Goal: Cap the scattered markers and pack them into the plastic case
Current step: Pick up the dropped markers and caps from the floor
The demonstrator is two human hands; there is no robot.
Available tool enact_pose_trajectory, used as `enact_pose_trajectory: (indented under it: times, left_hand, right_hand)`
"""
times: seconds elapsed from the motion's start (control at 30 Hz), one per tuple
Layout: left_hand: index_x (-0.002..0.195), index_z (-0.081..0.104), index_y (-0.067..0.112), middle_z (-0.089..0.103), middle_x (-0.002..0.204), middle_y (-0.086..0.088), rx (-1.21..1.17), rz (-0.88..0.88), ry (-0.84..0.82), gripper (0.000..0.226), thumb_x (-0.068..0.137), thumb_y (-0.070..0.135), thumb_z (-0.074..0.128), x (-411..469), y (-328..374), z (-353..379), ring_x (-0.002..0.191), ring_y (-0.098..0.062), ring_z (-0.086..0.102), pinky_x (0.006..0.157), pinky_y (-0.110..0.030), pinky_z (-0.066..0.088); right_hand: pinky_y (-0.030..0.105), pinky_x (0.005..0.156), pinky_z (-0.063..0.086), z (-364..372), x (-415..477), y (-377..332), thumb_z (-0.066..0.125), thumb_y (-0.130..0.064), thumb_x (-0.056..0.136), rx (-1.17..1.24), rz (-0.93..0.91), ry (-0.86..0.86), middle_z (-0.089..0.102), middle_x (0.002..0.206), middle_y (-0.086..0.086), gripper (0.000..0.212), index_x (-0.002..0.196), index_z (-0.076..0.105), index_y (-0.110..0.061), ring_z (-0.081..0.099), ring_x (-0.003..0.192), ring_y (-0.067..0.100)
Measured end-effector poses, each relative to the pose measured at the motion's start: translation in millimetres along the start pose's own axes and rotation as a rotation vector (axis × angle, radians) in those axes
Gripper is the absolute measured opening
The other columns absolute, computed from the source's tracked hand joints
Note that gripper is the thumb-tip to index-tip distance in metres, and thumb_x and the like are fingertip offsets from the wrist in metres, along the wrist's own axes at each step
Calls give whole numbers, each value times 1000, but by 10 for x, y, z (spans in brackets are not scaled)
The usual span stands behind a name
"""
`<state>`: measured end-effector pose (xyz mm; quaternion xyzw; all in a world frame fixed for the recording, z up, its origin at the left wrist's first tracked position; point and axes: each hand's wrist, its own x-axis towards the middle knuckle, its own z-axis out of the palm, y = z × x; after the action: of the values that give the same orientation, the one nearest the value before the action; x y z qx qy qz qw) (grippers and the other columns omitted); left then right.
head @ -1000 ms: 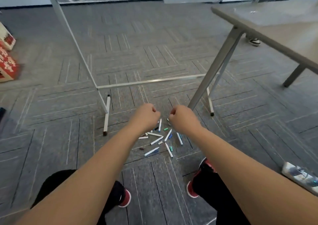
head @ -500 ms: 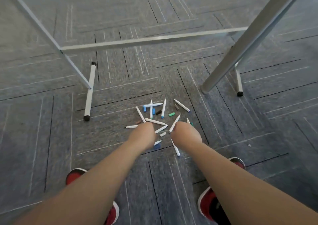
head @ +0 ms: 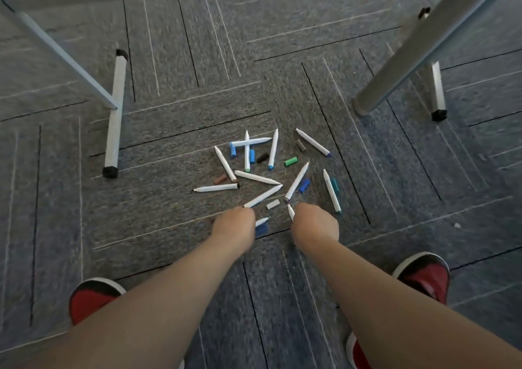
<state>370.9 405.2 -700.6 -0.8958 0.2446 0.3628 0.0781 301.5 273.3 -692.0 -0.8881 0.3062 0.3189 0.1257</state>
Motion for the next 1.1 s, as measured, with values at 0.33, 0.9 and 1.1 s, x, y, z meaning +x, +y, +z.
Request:
enact_pose_trajectory:
  times: [0.33, 0.9, 1.1]
  left_hand:
    - [117, 59, 11, 60, 114, -9, 38, -15, 43, 23, 96, 14, 51, 119, 31, 199, 105, -30, 62, 76, -39, 48]
    - [117, 50, 11, 53, 105, -7, -315, -83, 125, 24, 94, 11, 51, 499, 86, -266, 93, -28, 57, 65, -37, 42]
    - [124, 51, 14, 53, 118, -9, -170, -57, 124, 32, 93, 15, 56, 614, 114, -174, 107, -30, 59, 78, -41, 48]
  right_hand:
    - [31, 64, 47, 226, 118, -136, 49, -9, 97, -76, -27, -16, 68, 97, 2, 19, 106, 65, -15, 66, 87, 22]
    - [32, 66, 47, -162, 518, -232, 48, -13, 96, 623, 158, 26, 64, 109, 12, 17, 113, 51, -7, 63, 93, 29]
    - [28, 58, 43, -172, 752, -202, 55, -21, 95, 555, 257, 95, 67, 93, 4, 12, 99, 59, -11, 63, 78, 23]
